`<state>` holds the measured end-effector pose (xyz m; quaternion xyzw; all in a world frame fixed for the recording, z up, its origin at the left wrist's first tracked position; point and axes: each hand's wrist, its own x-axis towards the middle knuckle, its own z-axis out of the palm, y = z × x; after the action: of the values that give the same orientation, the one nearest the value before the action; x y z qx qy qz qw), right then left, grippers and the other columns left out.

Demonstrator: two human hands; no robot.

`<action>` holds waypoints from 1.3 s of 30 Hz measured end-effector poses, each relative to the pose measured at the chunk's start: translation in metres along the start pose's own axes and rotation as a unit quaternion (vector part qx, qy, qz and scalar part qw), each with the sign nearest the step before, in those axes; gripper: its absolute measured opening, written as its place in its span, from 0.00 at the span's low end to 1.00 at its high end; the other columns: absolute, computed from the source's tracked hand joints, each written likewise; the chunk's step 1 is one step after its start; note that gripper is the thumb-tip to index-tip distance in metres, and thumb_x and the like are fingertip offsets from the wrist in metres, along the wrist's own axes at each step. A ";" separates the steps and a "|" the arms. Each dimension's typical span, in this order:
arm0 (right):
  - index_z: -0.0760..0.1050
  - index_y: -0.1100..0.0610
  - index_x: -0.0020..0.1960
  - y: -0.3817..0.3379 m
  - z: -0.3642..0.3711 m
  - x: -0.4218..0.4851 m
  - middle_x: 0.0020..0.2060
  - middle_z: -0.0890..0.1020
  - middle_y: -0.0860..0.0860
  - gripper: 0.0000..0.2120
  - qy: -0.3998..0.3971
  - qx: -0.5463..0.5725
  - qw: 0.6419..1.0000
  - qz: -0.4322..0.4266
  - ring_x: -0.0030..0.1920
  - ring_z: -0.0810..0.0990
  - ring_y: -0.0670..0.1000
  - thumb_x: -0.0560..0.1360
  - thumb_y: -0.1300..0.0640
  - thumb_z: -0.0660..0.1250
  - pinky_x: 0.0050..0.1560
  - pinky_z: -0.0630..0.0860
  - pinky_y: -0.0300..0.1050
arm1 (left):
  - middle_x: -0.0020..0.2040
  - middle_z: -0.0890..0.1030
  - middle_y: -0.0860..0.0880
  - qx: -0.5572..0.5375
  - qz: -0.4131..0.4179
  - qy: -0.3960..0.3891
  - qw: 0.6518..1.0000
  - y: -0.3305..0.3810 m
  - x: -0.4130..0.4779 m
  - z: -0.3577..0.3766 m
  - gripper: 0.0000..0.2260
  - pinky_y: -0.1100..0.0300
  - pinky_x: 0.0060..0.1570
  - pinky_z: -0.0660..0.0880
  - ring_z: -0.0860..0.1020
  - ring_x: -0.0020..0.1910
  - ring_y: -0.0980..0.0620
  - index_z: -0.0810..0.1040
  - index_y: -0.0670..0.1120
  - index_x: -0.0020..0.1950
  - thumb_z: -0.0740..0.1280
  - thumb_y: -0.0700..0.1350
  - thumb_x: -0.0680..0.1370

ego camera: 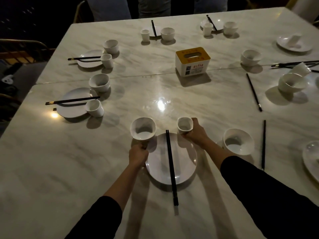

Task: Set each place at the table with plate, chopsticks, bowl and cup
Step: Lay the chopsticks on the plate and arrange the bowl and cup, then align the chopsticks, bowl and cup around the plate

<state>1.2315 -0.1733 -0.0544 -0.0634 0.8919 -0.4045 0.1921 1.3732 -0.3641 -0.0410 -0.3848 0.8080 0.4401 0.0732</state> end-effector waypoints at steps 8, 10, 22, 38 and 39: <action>0.61 0.60 0.72 0.016 -0.005 -0.052 0.65 0.74 0.59 0.34 0.013 0.064 0.996 0.061 0.64 0.74 0.57 0.71 0.61 0.72 0.63 0.71 0.50 | 0.52 0.79 0.41 -0.023 0.031 0.147 0.988 -0.003 -0.020 0.013 0.12 0.51 0.47 0.76 0.78 0.50 0.41 0.74 0.41 0.54 0.68 0.45 0.74; 0.66 0.60 0.70 0.020 -0.007 -0.070 0.63 0.75 0.58 0.27 0.009 0.061 0.997 0.055 0.61 0.76 0.57 0.73 0.62 0.70 0.62 0.74 0.50 | 0.46 0.76 0.46 -0.046 0.074 0.204 0.975 0.000 -0.036 0.024 0.08 0.55 0.41 0.72 0.76 0.45 0.45 0.73 0.41 0.50 0.68 0.39 0.73; 0.80 0.63 0.44 0.082 -0.098 -0.126 0.34 0.83 0.57 0.07 0.387 0.023 0.921 -0.035 0.35 0.80 0.56 0.69 0.70 0.66 0.37 0.73 0.44 | 0.43 0.77 0.44 0.014 0.355 -0.004 0.935 0.097 -0.093 0.142 0.10 0.57 0.41 0.74 0.76 0.41 0.49 0.76 0.41 0.52 0.64 0.33 0.72; 0.71 0.57 0.64 0.263 -0.329 -0.120 0.59 0.76 0.56 0.24 0.237 -0.281 0.929 0.034 0.59 0.71 0.61 0.71 0.49 0.68 0.60 0.66 0.53 | 0.49 0.76 0.46 0.048 0.273 -0.045 0.960 0.198 -0.170 0.354 0.13 0.59 0.46 0.71 0.76 0.47 0.48 0.76 0.42 0.55 0.63 0.34 0.72; 0.69 0.57 0.66 0.274 -0.334 -0.122 0.60 0.74 0.56 0.27 0.229 -0.300 0.924 0.056 0.61 0.70 0.61 0.71 0.47 0.68 0.61 0.66 0.54 | 0.51 0.77 0.45 0.052 0.259 -0.059 0.963 0.202 -0.171 0.363 0.13 0.59 0.47 0.71 0.76 0.48 0.48 0.75 0.42 0.56 0.63 0.35 0.72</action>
<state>1.2236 0.2746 -0.0229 0.0269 0.9933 -0.1105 -0.0230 1.2732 0.0735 -0.0487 -0.1317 0.8960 0.4233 0.0246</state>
